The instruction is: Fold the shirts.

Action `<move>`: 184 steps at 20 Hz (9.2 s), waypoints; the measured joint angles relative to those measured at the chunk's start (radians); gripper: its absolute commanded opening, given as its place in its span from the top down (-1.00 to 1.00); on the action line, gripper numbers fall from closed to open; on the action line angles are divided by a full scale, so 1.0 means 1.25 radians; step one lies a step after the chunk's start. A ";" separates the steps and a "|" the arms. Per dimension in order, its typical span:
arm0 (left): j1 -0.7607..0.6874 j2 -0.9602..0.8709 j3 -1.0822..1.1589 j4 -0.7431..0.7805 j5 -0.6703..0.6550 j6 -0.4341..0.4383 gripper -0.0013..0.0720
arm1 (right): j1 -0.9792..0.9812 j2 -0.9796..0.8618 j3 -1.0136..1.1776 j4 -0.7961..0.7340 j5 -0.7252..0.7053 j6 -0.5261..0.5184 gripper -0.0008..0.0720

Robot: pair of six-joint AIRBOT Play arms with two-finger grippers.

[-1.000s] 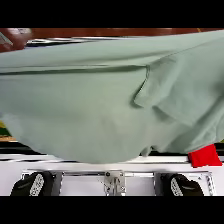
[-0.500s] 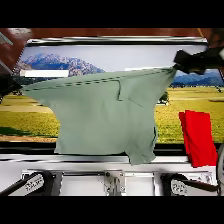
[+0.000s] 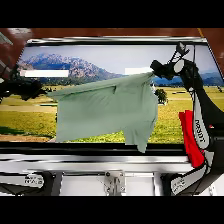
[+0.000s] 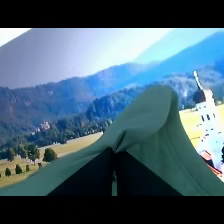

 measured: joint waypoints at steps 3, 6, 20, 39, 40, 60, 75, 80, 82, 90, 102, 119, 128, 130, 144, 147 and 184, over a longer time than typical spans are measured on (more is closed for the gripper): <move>-0.024 -0.030 0.009 -0.013 -0.049 -0.002 -0.93 | -0.004 -0.002 0.000 0.042 0.039 -0.007 -0.93; 0.010 -0.028 0.027 0.045 -0.170 -0.027 -0.93 | -0.043 0.055 0.001 0.034 0.130 -0.069 -0.78; 0.194 0.218 -0.554 -0.053 -0.154 0.141 -0.94 | -0.253 0.229 -0.389 0.128 0.414 -0.261 -0.89; 0.034 0.155 -0.610 -0.105 -0.021 0.065 0.85 | -0.254 0.234 -0.456 0.168 0.403 -0.284 -0.90; 0.034 0.159 -0.610 -0.104 -0.021 0.073 0.85 | -0.254 0.234 -0.473 0.169 0.401 -0.292 -0.90; 0.052 0.420 -0.286 -0.112 -0.032 0.159 0.85 | -0.149 0.403 -0.396 0.303 0.240 -0.438 0.82; 0.034 0.737 0.528 0.107 -0.222 0.081 0.85 | -0.150 0.910 0.222 -0.110 0.433 -0.265 0.82; 0.008 0.745 0.417 0.155 -0.337 0.078 0.85 | -0.150 0.864 0.234 -0.150 0.606 -0.239 0.82; 0.004 0.740 0.341 0.164 -0.369 0.078 0.85 | -0.150 0.811 0.235 -0.154 0.710 -0.231 0.82; 0.000 0.557 0.060 0.221 -0.378 0.098 0.85 | -0.149 0.512 0.044 -0.086 0.779 -0.223 0.82; -0.017 0.039 0.055 0.089 0.147 0.081 0.84 | 0.015 0.046 -0.052 -0.069 -0.012 -0.229 0.82; -0.060 -0.142 0.078 0.243 -0.137 0.099 0.84 | 0.033 -0.034 -0.074 -0.123 0.318 -0.091 0.82; -0.075 -0.155 0.076 0.284 -0.280 0.005 -0.67 | 0.034 -0.022 -0.105 -0.129 0.382 -0.060 -0.65; -0.060 -0.131 0.076 0.280 -0.314 -0.001 -0.70 | 0.034 0.023 -0.105 -0.140 0.393 -0.078 -0.65; 0.302 0.269 -0.572 0.067 -0.181 0.162 -0.96 | -0.323 0.313 -0.443 0.121 0.568 -0.357 -0.65; 0.321 0.269 -0.620 0.030 -0.128 0.190 -0.95 | -0.340 0.326 -0.470 0.159 0.531 -0.370 -0.65; 0.254 0.320 -0.648 -0.060 -0.095 0.233 0.85 | -0.128 0.447 -0.956 0.308 0.244 -0.328 0.57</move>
